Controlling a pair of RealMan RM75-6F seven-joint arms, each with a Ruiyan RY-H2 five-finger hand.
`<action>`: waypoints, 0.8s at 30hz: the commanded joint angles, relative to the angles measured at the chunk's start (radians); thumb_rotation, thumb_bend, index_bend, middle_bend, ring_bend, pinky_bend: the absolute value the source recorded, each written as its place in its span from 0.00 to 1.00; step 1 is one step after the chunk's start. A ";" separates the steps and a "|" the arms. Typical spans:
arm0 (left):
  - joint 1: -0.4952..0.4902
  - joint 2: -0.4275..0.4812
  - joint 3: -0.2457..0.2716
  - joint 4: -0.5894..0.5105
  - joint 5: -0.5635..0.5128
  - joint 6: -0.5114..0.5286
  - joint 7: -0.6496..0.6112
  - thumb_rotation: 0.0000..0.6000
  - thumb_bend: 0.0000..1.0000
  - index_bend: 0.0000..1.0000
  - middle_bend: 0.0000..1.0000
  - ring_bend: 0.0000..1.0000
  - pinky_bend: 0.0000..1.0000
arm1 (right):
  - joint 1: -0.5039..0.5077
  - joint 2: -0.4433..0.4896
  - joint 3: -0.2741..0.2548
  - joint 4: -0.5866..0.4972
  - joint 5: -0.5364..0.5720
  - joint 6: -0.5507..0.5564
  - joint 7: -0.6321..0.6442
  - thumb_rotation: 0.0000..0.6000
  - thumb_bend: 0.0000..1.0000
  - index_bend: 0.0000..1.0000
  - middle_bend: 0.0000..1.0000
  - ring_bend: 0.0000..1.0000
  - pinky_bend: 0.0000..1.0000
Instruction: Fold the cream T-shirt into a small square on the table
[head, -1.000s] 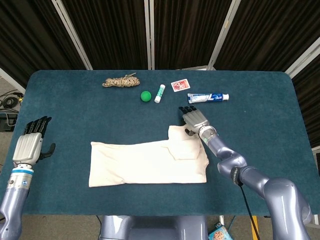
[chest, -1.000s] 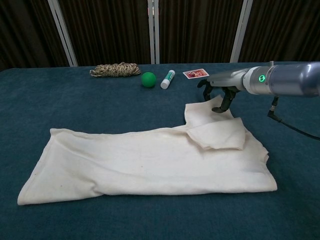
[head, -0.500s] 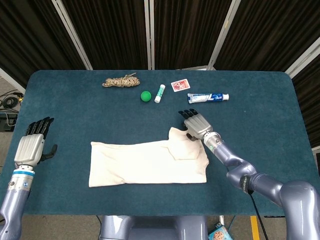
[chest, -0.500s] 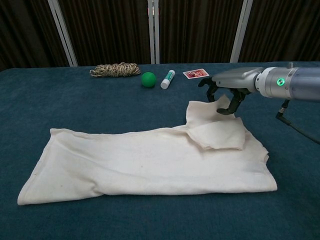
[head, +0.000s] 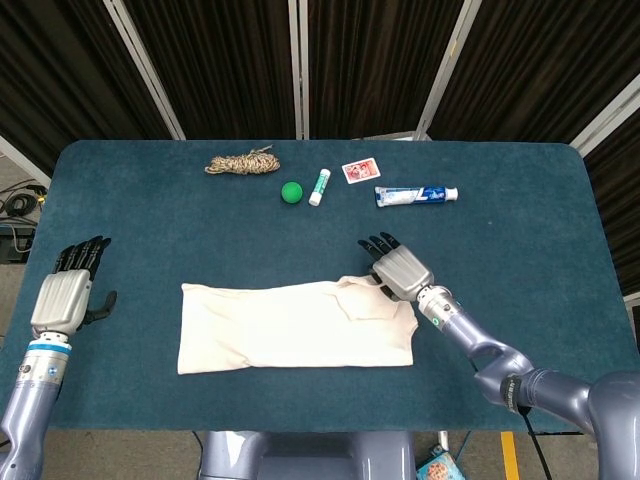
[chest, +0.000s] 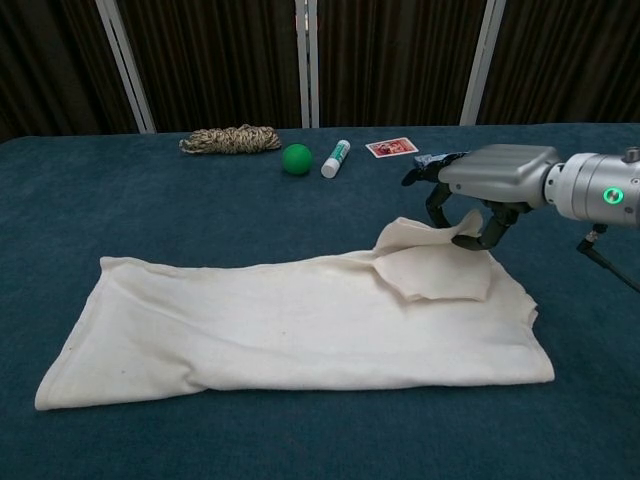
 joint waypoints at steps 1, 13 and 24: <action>0.001 0.001 0.001 -0.002 0.002 0.000 0.000 1.00 0.46 0.00 0.00 0.00 0.00 | -0.012 -0.001 -0.023 -0.008 -0.037 0.029 -0.038 1.00 0.37 0.75 0.05 0.00 0.00; 0.000 -0.001 0.005 -0.005 0.005 0.000 0.007 1.00 0.46 0.00 0.00 0.00 0.00 | -0.035 -0.049 -0.044 0.012 -0.069 0.073 -0.134 1.00 0.37 0.75 0.05 0.00 0.02; -0.001 -0.002 0.006 -0.003 0.003 -0.005 0.009 1.00 0.46 0.00 0.00 0.00 0.00 | -0.043 -0.096 -0.033 0.058 -0.040 0.053 -0.167 1.00 0.36 0.74 0.05 0.00 0.02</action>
